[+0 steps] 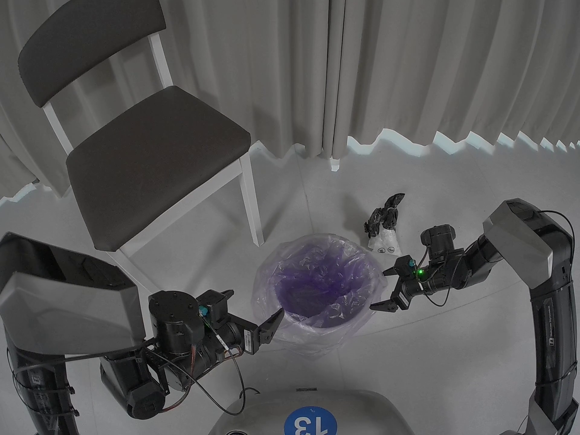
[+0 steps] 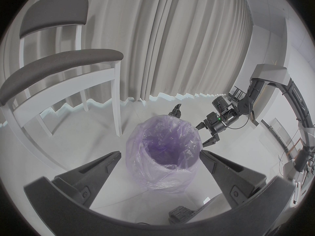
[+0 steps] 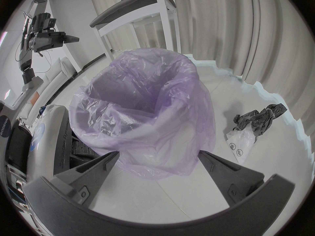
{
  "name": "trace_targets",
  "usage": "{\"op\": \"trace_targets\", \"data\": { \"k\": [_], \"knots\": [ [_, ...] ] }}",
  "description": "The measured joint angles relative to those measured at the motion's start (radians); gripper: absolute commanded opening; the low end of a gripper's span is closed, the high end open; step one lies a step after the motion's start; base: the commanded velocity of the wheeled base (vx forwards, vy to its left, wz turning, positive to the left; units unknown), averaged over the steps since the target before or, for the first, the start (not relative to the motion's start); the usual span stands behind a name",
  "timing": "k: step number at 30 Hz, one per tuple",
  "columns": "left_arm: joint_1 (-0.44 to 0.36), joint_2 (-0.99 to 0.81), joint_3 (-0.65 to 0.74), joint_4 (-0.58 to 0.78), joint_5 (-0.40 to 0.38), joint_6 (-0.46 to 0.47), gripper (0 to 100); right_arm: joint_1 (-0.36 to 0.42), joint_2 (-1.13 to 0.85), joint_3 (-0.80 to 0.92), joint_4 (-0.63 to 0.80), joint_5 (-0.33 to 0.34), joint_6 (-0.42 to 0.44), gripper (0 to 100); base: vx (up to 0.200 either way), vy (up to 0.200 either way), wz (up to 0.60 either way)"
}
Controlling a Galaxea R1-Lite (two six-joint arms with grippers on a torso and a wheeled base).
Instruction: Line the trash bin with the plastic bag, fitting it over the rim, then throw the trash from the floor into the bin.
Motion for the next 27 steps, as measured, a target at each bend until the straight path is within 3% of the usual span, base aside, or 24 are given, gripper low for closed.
{"op": "trace_targets", "data": {
  "k": [27],
  "knots": [
    [-0.002,0.0,-0.001,0.0,0.0,0.0,100,-0.006,0.021,-0.004,0.019,0.019,0.017,0,0.0,0.0,0.0]
  ]
}}
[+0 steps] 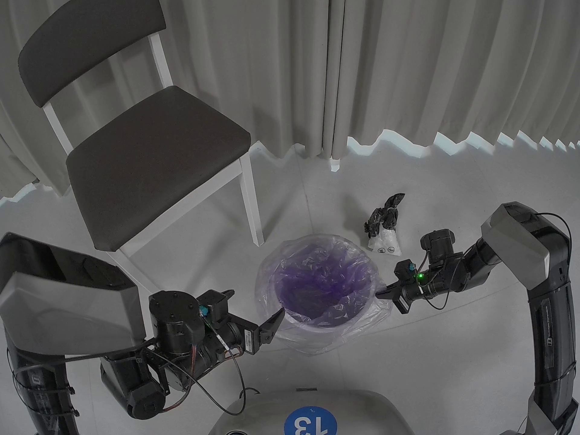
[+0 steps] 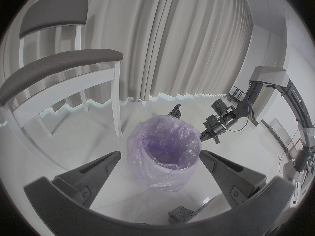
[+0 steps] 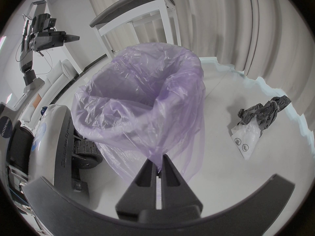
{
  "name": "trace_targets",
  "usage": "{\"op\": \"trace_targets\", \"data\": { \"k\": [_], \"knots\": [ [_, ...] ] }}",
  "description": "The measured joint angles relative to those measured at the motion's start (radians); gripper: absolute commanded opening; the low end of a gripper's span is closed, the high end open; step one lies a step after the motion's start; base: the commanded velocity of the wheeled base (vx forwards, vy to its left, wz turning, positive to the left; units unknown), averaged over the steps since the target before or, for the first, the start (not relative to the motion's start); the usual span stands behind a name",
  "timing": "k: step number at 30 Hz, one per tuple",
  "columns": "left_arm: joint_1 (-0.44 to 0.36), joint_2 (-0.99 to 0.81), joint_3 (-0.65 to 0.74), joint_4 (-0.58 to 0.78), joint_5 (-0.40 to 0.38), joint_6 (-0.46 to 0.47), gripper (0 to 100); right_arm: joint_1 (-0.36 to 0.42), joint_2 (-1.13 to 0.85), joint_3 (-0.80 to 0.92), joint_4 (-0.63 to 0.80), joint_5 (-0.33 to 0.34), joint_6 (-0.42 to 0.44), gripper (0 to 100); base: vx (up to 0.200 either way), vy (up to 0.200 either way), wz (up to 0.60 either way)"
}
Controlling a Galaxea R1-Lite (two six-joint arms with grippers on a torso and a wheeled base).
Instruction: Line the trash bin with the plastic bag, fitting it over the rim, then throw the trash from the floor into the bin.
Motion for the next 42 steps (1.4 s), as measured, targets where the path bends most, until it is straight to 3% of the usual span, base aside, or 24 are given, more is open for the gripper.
{"op": "trace_targets", "data": {
  "k": [25,42],
  "knots": [
    [-0.001,0.0,0.006,0.0,0.001,0.0,100,-0.008,0.096,-0.384,0.206,-0.082,0.056,0,0.0,0.0,0.0],
    [-0.001,0.0,0.01,0.0,0.002,0.0,100,0.004,0.174,-0.43,0.204,-0.083,0.054,0,0.0,0.0,0.0]
  ]
}}
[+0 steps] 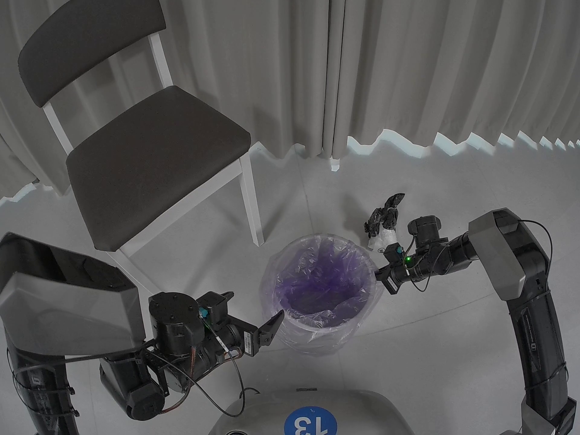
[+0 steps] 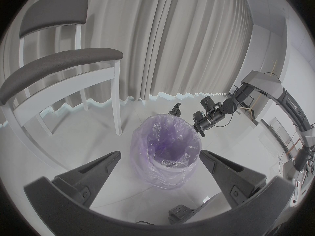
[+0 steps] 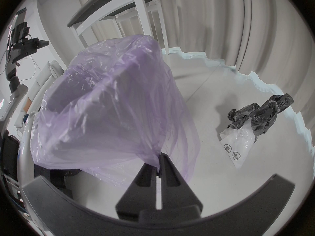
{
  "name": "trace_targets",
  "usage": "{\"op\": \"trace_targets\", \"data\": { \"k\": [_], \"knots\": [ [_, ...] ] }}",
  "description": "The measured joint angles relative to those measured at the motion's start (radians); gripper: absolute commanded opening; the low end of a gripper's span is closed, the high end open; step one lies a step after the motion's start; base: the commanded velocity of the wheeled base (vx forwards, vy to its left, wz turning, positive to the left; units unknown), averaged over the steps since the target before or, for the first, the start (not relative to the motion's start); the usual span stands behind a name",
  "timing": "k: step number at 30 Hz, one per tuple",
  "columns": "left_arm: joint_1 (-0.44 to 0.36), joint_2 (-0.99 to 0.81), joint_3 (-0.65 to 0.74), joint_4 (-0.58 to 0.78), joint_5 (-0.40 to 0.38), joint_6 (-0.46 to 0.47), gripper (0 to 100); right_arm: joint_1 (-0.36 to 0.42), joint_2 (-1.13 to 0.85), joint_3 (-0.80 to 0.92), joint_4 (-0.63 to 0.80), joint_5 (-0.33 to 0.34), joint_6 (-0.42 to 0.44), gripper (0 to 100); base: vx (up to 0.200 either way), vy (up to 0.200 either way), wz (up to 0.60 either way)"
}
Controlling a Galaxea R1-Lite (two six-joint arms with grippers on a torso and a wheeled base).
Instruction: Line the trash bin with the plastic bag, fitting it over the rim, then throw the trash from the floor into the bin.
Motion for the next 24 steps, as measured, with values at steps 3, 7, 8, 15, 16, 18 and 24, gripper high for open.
{"op": "trace_targets", "data": {
  "k": [3,7,8,15,16,18,24],
  "knots": [
    [0.0,0.0,-0.001,0.0,0.0,0.0,100,0.0,0.007,-0.005,0.0,0.0,0.0,0,0.0,0.0,0.0],
    [0.0,0.0,-0.001,0.0,0.0,0.0,100,0.0,0.027,-0.029,0.001,0.0,-0.001,0,0.0,0.0,0.0],
    [0.0,0.0,-0.001,0.0,0.0,0.0,100,0.0,0.033,-0.036,0.001,0.0,-0.001,0,0.0,0.0,0.0],
    [0.0,0.0,-0.001,0.0,-0.001,0.0,100,0.0,0.073,-0.09,0.008,0.0,0.002,0,0.0,0.0,0.0],
    [0.0,0.0,-0.001,0.0,-0.001,0.0,100,0.0,0.075,-0.092,0.008,0.0,0.002,0,0.0,0.0,0.0],
    [0.0,0.0,0.0,0.0,-0.001,0.0,100,0.0,0.077,-0.095,0.008,0.0,0.003,0,0.0,0.0,0.0],
    [0.0,0.0,0.001,0.0,0.0,0.0,100,0.005,0.079,-0.095,0.006,0.001,0.002,100,0.0,0.0,0.0]
  ]
}}
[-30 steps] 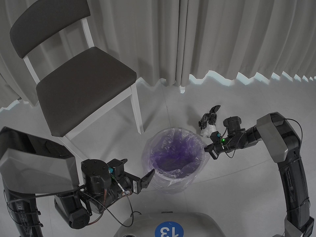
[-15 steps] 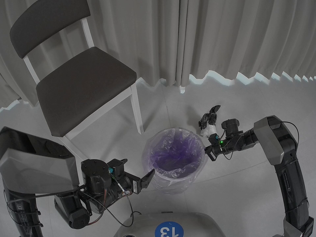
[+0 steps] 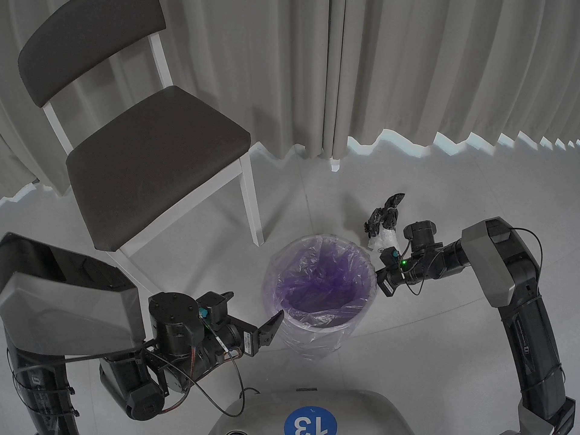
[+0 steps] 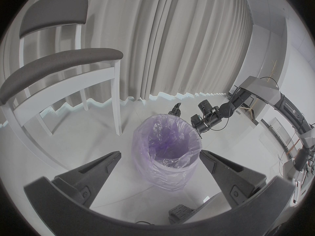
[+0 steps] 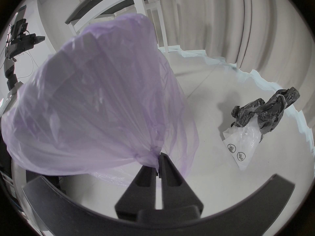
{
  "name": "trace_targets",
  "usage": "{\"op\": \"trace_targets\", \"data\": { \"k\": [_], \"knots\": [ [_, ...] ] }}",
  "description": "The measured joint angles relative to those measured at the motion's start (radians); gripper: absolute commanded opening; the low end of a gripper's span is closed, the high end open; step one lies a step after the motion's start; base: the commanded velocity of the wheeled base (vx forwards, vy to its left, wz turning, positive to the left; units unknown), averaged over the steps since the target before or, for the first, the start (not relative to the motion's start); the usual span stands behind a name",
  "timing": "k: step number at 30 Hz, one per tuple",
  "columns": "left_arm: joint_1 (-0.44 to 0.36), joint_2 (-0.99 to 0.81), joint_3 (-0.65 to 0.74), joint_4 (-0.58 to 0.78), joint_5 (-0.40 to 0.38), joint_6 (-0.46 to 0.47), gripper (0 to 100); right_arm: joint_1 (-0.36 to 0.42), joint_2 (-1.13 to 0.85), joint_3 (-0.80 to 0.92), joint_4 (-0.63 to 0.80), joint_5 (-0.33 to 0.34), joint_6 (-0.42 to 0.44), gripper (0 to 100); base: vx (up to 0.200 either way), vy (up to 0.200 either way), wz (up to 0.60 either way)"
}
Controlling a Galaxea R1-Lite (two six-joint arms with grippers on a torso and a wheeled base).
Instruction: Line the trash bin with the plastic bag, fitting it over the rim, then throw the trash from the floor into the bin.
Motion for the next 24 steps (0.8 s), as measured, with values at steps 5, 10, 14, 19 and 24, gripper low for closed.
{"op": "trace_targets", "data": {
  "k": [5,10,14,19,24],
  "knots": [
    [0.002,0.0,0.0,0.0,0.0,0.0,100,0.001,-0.003,0.012,-0.001,0.001,-0.001,100,0.0,0.0,0.0],
    [0.004,0.0,0.0,0.0,0.0,0.0,100,-0.014,-0.025,0.06,-0.007,0.001,-0.007,100,0.0,0.0,0.0],
    [0.004,-0.001,0.0,0.0,0.0,0.0,100,-0.043,-0.054,0.118,-0.012,0.005,-0.018,100,0.0,0.0,0.0],
    [0.003,-0.003,0.001,0.0,0.0,0.0,100,-0.085,-0.095,0.177,-0.019,0.011,-0.04,100,0.0,0.0,0.0],
    [0.002,-0.005,0.002,0.0,0.001,0.0,100,-0.121,-0.126,0.2,-0.034,0.032,-0.024,100,0.0,0.0,0.0]
  ]
}}
